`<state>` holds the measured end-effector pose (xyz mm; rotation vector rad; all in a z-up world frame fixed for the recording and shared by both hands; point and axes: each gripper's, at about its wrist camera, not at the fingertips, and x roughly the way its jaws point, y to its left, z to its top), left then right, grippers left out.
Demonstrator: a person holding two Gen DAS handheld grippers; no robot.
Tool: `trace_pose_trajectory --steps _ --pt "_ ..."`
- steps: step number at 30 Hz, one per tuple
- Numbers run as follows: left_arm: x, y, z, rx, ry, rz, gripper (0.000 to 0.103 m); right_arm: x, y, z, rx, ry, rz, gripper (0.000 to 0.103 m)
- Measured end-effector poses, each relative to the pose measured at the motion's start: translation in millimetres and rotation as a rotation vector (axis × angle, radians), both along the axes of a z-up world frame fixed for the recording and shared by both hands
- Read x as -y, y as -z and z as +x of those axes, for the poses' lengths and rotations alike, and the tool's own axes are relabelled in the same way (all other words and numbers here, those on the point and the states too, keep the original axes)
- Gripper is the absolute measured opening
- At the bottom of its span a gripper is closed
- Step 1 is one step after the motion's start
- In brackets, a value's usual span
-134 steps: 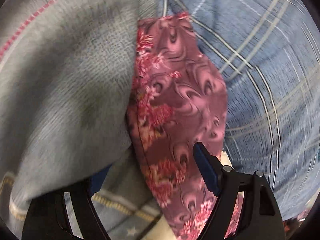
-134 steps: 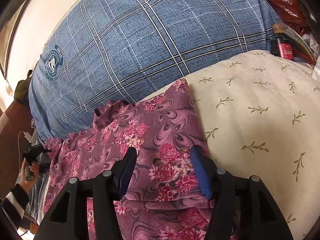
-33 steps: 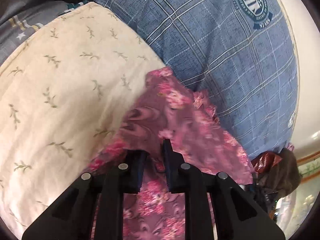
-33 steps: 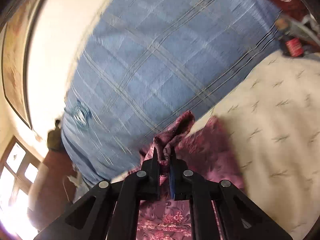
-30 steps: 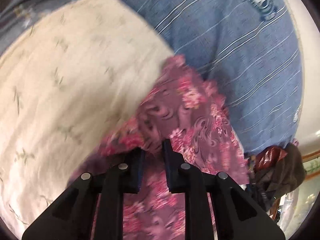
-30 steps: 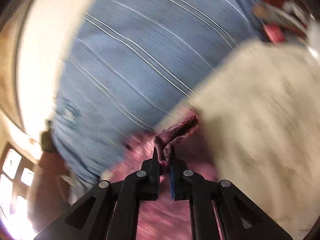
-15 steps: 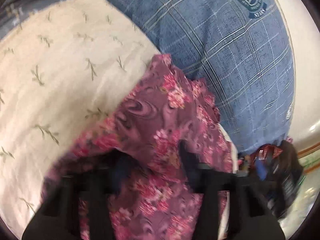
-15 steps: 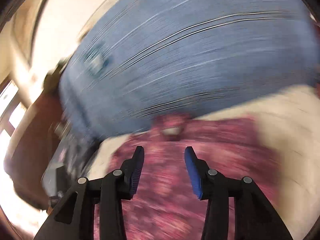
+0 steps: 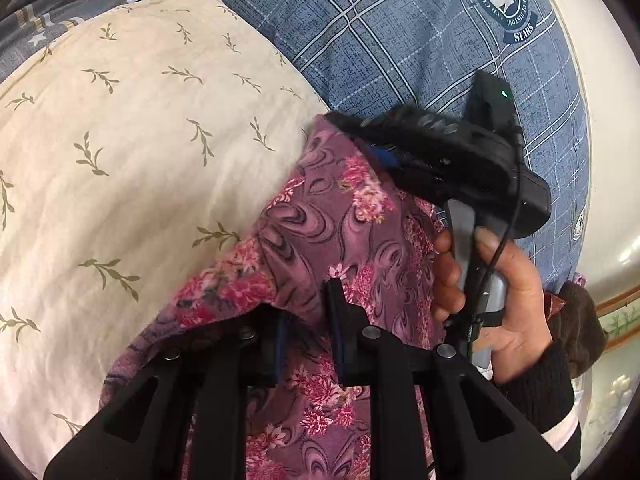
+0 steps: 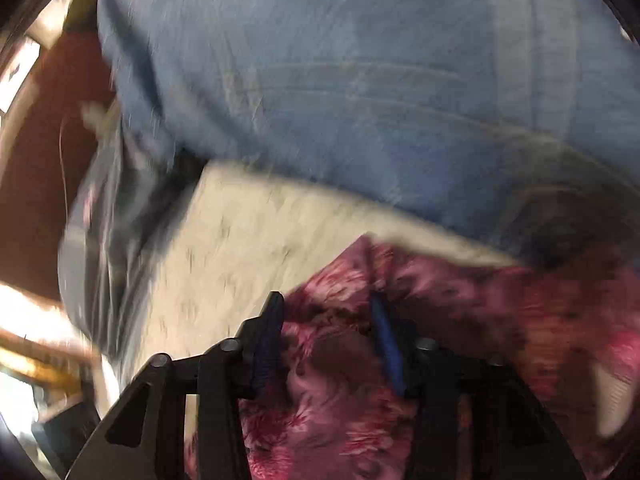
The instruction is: Fold small clothes
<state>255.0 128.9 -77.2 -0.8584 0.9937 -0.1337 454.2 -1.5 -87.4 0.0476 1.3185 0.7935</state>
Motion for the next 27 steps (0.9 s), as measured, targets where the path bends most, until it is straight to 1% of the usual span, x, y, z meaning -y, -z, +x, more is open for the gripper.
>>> trace_pose_trajectory --steps 1,2,3,4,5,6,7,8,9,10,11,13,14,15,16,17,18,19,20,21,22,23,24,25,26,27 --pt "-2 -2 -2 0.001 -0.011 0.0 0.016 -6 -7 -7 0.04 -0.052 -0.009 0.006" --pt "-3 -3 -3 0.004 -0.02 0.008 0.016 -12 -21 -12 0.092 -0.08 0.024 0.006" --pt "-4 -6 -5 0.01 -0.031 0.024 0.016 -13 -36 -13 0.142 -0.08 0.086 0.006" --pt "-4 -8 -6 0.014 -0.04 0.04 0.016 -12 -50 -12 0.181 -0.063 0.14 0.005" --pt "-5 -10 -6 0.021 -0.052 0.067 0.016 -11 -57 -7 0.193 -0.035 0.169 0.005" --pt "-6 -10 -6 0.019 -0.056 0.077 0.016 -10 -56 -1 0.186 -0.009 0.166 0.005" --pt "-7 -9 -5 0.01 -0.056 0.074 0.016 -11 -53 3 0.195 0.015 0.135 0.007" --pt "-8 -5 -5 -0.003 -0.058 0.061 0.016 -11 -47 6 0.201 0.042 0.085 0.012" --pt "-10 -3 -4 -0.01 -0.06 0.052 0.016 -9 -43 9 0.192 0.061 0.047 0.013" --pt "-11 -1 -4 -0.013 -0.061 0.04 0.016 -4 -41 9 0.179 0.074 0.031 0.013" --pt "-12 -2 -5 -0.012 -0.064 0.033 0.016 6 -43 7 0.172 0.095 0.06 0.013" --pt "-12 -4 -5 -0.007 -0.069 0.058 0.018 29 -45 -5 0.152 0.126 0.15 0.014" --pt "-12 -4 -6 -0.008 -0.066 0.069 0.018 39 -40 -13 0.127 0.125 0.171 0.015" --pt "-11 -4 -6 -0.012 -0.066 0.076 0.018 44 -30 -21 0.111 0.118 0.129 0.02" --pt "-10 -3 -6 -0.013 -0.067 0.082 0.019 49 -21 -31 0.101 0.109 0.036 0.024" --pt "-11 -3 -6 -0.014 -0.067 0.084 0.019 54 -10 -44 0.089 0.095 -0.054 0.024" --pt "-13 -3 -6 -0.014 -0.066 0.086 0.019 63 -5 -55 0.091 0.091 -0.073 0.017" --pt "-10 -3 -5 -0.012 -0.063 0.092 0.02 84 -15 -72 0.132 0.132 -0.034 0.02" --pt "-10 -5 -6 -0.013 -0.055 0.098 0.023 101 -24 -82 0.137 0.176 0.008 0.024" --pt "-8 -7 -6 -0.018 -0.044 0.096 0.024 124 -33 -92 0.141 0.23 0.051 0.023" --pt "-6 -9 -9 -0.024 -0.031 0.068 0.027 149 -43 -104 0.161 0.299 0.079 0.025" --pt "-2 -14 -15 -0.011 -0.015 0.009 0.034 186 -54 -119 0.196 0.391 0.09 0.028" --pt "3 -22 -21 0.014 0.002 -0.034 0.037 215 -61 -132 0.217 0.467 0.091 0.036" --pt "8 -28 -25 0.03 0.014 -0.031 0.042 247 -66 -143 0.24 0.552 0.085 0.041" --pt "15 -38 -28 0.059 0.026 0.01 0.049 282 -71 -159 0.268 0.64 0.076 0.042" --pt "21 -45 -29 0.085 0.033 0.063 0.051 307 -74 -172 0.277 0.691 0.078 0.042"
